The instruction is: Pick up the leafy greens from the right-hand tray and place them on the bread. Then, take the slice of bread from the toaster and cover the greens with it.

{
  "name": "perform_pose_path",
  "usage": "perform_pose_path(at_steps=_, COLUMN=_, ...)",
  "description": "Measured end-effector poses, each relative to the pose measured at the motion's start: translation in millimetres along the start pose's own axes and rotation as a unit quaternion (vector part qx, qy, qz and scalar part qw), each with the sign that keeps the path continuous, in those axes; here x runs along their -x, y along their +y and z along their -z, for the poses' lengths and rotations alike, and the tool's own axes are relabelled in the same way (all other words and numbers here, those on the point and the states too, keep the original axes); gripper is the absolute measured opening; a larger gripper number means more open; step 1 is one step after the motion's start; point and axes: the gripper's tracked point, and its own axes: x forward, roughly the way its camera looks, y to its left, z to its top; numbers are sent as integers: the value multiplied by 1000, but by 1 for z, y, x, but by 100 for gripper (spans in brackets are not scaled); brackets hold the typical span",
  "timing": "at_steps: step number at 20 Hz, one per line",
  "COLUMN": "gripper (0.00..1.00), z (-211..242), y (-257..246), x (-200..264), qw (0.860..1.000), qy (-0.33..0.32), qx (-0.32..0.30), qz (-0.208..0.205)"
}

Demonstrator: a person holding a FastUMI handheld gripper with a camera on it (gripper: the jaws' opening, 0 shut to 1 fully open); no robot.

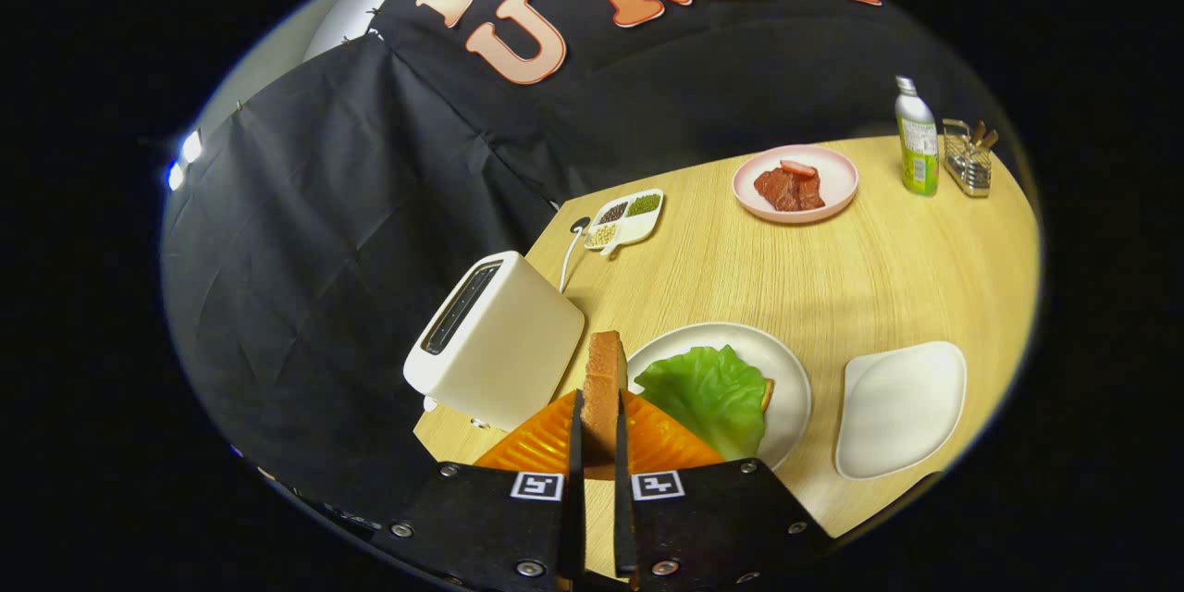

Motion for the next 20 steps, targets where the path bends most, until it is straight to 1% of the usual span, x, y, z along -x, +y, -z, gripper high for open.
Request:
perform_pose_path(at_steps=2, gripper=12, z=6, y=-6, x=-6, qw=1000, qy=2, qx=-4, qz=-7)
perform_pose_path(at_steps=3, gripper=13, z=7, y=-11, x=-8, qw=1000, qy=2, qx=-5, qz=-3)
perform_pose_path(at_steps=6, gripper=13, z=13, y=-27, x=-17, qw=1000, qy=5, qx=-4, qz=12)
perform_pose_path(at_steps=9, gripper=13, z=15, y=-53, x=-22, qw=999, qy=2, qx=5, qz=45)
perform_pose_path(at_steps=12, gripper=15, z=16, y=-60, x=-23, qw=999, qy=-3, qx=-2, qz=47)
perform_pose_path(at_steps=14, gripper=18, z=15, y=-73, x=-23, qw=997, qy=-7, qx=17, qz=72)
perform_pose_path(at_steps=15, gripper=24, z=15, y=-82, x=-23, qw=995, qy=-12, qx=30, qz=92)
perform_pose_path(at_steps=16, gripper=28, z=14, y=-91, x=-23, qw=993, qy=-16, qx=45, qz=112)
perform_pose_path(at_steps=17, gripper=37, z=13, y=-97, x=-25, qw=990, qy=-19, qx=58, qz=123)
perform_pose_path(at_steps=20, gripper=45, z=10, y=-103, x=-23, qw=986, qy=-34, qx=84, qz=142)
